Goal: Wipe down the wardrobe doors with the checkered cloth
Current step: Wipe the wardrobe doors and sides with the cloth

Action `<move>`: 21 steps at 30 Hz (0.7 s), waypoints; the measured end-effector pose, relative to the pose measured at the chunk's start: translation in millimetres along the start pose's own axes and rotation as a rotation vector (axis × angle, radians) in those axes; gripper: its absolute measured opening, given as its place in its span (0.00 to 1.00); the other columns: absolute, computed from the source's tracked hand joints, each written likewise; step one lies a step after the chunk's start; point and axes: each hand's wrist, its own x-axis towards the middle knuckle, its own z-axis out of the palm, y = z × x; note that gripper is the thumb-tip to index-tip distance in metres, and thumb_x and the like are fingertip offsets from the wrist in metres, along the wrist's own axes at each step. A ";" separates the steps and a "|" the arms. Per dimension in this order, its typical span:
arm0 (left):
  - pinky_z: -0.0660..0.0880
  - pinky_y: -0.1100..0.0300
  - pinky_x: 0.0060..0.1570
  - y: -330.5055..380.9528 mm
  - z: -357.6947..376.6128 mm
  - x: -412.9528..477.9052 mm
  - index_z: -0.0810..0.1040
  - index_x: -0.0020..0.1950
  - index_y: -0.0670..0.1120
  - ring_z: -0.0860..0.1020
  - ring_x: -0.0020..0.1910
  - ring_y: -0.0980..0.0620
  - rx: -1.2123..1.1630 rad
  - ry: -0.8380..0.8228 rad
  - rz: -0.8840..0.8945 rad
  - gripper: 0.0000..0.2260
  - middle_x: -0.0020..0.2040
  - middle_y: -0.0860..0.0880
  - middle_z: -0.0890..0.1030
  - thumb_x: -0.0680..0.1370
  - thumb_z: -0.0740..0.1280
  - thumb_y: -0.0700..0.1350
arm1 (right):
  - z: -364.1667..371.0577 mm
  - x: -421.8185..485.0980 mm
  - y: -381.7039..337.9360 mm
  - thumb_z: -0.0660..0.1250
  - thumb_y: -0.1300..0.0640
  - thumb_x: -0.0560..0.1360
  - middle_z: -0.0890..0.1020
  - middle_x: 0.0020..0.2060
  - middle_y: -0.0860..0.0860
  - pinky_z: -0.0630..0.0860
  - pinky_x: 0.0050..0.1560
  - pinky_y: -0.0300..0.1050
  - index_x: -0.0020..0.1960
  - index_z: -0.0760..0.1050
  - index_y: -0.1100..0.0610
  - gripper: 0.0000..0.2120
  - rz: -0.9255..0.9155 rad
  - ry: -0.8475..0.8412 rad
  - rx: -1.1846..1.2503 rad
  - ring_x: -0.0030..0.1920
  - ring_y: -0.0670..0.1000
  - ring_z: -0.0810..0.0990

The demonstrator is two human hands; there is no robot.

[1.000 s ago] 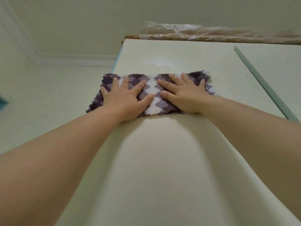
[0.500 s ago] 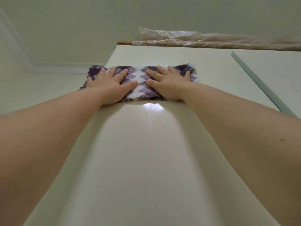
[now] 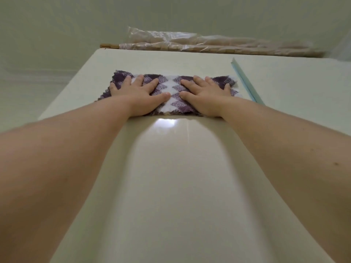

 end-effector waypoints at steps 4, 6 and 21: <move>0.40 0.37 0.69 33.1 6.8 0.2 0.45 0.73 0.65 0.42 0.75 0.45 0.000 0.012 0.037 0.31 0.77 0.51 0.45 0.72 0.45 0.72 | -2.4 -12.7 31.8 0.44 0.35 0.77 0.46 0.76 0.44 0.38 0.69 0.68 0.74 0.45 0.37 0.26 0.045 0.003 -0.012 0.75 0.52 0.42; 0.39 0.37 0.69 48.0 8.3 -1.1 0.45 0.73 0.65 0.41 0.75 0.43 -0.005 0.009 0.050 0.31 0.77 0.51 0.44 0.72 0.45 0.72 | -3.5 -20.6 45.5 0.44 0.35 0.77 0.45 0.76 0.44 0.39 0.70 0.67 0.74 0.45 0.37 0.26 0.068 -0.003 -0.004 0.75 0.52 0.42; 0.38 0.37 0.69 59.7 17.8 -55.1 0.44 0.73 0.65 0.40 0.75 0.41 -0.006 -0.006 0.092 0.32 0.77 0.51 0.43 0.72 0.44 0.73 | 2.7 -80.7 49.8 0.44 0.37 0.78 0.45 0.76 0.45 0.41 0.72 0.60 0.75 0.44 0.39 0.26 0.081 -0.006 -0.006 0.75 0.51 0.42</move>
